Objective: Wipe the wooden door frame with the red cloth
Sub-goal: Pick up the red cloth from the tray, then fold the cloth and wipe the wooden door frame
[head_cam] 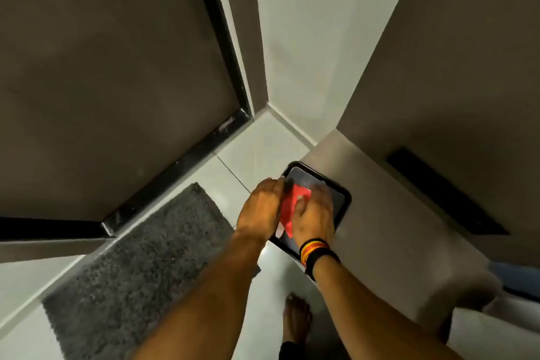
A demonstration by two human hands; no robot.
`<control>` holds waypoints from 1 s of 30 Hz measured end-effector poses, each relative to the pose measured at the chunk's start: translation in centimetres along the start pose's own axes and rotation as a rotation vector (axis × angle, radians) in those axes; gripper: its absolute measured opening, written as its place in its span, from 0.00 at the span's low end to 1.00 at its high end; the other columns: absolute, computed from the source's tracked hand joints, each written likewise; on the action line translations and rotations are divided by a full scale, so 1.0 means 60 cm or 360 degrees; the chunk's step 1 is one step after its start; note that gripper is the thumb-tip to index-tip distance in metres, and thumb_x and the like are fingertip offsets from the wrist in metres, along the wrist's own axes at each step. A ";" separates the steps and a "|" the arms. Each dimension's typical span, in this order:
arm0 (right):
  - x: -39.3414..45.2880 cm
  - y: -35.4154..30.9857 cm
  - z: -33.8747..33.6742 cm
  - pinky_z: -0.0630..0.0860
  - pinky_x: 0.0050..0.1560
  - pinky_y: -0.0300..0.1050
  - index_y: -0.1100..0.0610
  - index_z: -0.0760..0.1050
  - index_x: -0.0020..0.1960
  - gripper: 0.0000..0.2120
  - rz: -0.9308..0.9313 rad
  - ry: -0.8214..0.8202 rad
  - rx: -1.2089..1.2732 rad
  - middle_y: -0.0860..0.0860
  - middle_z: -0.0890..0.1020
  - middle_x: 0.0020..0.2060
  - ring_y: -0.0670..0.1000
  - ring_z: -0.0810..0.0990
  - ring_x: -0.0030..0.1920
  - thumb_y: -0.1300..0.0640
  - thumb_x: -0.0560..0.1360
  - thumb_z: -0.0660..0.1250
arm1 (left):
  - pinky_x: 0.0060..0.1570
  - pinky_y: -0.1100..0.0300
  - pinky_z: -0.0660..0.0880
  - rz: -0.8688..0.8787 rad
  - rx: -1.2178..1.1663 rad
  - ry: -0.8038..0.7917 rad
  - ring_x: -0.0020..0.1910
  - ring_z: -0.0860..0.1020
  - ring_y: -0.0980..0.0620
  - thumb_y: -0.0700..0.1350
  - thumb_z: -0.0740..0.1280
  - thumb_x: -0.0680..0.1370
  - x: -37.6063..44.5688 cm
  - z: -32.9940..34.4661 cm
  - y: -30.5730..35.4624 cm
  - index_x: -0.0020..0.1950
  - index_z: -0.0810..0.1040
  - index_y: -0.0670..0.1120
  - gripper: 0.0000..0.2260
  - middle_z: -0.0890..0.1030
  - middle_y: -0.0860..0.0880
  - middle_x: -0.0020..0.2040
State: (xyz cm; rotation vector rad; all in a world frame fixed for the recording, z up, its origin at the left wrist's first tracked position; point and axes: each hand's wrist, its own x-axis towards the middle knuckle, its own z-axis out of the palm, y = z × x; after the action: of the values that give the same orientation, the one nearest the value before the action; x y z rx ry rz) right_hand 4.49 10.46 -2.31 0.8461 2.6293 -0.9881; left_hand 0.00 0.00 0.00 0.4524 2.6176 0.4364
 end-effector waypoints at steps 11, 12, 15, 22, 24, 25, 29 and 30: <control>0.096 0.093 0.071 0.76 0.64 0.59 0.66 0.67 0.71 0.27 0.0649 -0.0017 0.0100 0.64 0.72 0.69 0.67 0.74 0.68 0.54 0.78 0.70 | 0.67 0.47 0.74 -0.0380 -0.0238 -0.0090 0.69 0.74 0.37 0.46 0.66 0.83 0.091 0.141 -0.033 0.72 0.74 0.42 0.18 0.77 0.38 0.67; 0.102 0.099 0.072 0.77 0.63 0.59 0.66 0.68 0.71 0.27 0.0645 -0.0037 0.0105 0.64 0.73 0.69 0.67 0.75 0.68 0.54 0.78 0.70 | 0.68 0.47 0.74 -0.0398 -0.0259 -0.0081 0.69 0.74 0.37 0.46 0.68 0.82 0.095 0.146 -0.034 0.72 0.75 0.42 0.19 0.77 0.38 0.67; 0.116 0.112 0.070 0.79 0.61 0.56 0.64 0.72 0.70 0.25 0.0653 -0.0104 0.0230 0.64 0.78 0.66 0.66 0.80 0.64 0.55 0.77 0.72 | 0.65 0.49 0.77 -0.0461 -0.0394 -0.0092 0.65 0.78 0.37 0.43 0.69 0.80 0.109 0.148 -0.036 0.66 0.80 0.43 0.14 0.79 0.38 0.63; 0.085 0.066 0.023 0.80 0.46 0.50 0.63 0.80 0.50 0.08 0.0534 -0.0023 0.0429 0.61 0.82 0.53 0.64 0.83 0.48 0.60 0.73 0.71 | 0.56 0.52 0.81 -0.0603 -0.1109 0.0112 0.49 0.83 0.46 0.37 0.73 0.74 0.073 0.103 -0.043 0.48 0.80 0.51 0.10 0.84 0.47 0.50; 0.067 0.031 0.004 0.75 0.43 0.48 0.62 0.77 0.48 0.06 0.0442 -0.0008 0.0516 0.59 0.82 0.48 0.63 0.82 0.46 0.61 0.73 0.70 | 0.54 0.46 0.83 -0.0622 -0.1264 0.0186 0.47 0.84 0.41 0.36 0.72 0.74 0.052 0.071 -0.053 0.47 0.80 0.50 0.09 0.85 0.44 0.49; 0.061 0.014 -0.004 0.73 0.41 0.46 0.58 0.74 0.48 0.06 0.0412 -0.0005 0.0587 0.57 0.81 0.44 0.63 0.82 0.45 0.62 0.74 0.70 | 0.52 0.43 0.84 -0.0628 -0.1329 0.0206 0.46 0.85 0.39 0.37 0.72 0.75 0.046 0.055 -0.056 0.47 0.80 0.50 0.08 0.85 0.42 0.47; 0.028 -0.091 -0.037 0.72 0.34 0.40 0.52 0.70 0.53 0.11 0.0158 0.0078 0.0839 0.54 0.81 0.45 0.53 0.79 0.39 0.61 0.75 0.69 | 0.42 0.43 0.86 -0.0575 -0.1473 0.0389 0.38 0.84 0.50 0.40 0.71 0.77 0.015 -0.043 -0.078 0.46 0.79 0.51 0.06 0.83 0.52 0.45; 0.018 -0.126 -0.045 0.72 0.35 0.39 0.54 0.70 0.55 0.11 0.0066 0.0092 0.0866 0.54 0.81 0.47 0.53 0.79 0.40 0.59 0.76 0.69 | 0.37 0.49 0.85 -0.0541 -0.1473 0.0440 0.36 0.83 0.54 0.41 0.72 0.78 0.005 -0.081 -0.085 0.46 0.79 0.52 0.07 0.82 0.52 0.46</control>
State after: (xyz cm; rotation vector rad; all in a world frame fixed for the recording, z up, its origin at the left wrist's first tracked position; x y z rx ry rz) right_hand -0.79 8.11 3.41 1.0398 2.3975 -1.7286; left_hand -3.78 -5.57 2.14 -0.3729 2.3119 1.5446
